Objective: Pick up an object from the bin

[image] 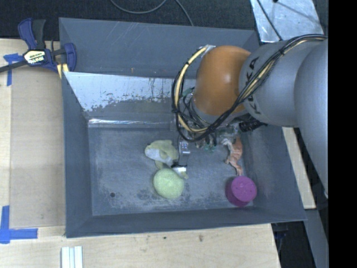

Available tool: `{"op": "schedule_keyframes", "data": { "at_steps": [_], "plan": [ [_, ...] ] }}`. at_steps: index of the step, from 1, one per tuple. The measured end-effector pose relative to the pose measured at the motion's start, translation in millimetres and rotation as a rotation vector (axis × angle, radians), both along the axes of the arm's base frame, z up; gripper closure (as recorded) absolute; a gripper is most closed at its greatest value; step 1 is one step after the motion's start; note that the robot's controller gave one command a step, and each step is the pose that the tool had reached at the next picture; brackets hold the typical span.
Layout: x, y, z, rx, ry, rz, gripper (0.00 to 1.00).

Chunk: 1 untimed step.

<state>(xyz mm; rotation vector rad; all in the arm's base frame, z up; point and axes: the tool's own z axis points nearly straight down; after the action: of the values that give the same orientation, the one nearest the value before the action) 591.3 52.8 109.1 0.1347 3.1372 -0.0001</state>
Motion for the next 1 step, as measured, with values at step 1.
{"op": "schedule_keyframes", "data": {
  "at_steps": [1],
  "plan": [
    [-2.9,15.7,11.5,0.001,-0.005,-0.196,0.00]
  ]
}}
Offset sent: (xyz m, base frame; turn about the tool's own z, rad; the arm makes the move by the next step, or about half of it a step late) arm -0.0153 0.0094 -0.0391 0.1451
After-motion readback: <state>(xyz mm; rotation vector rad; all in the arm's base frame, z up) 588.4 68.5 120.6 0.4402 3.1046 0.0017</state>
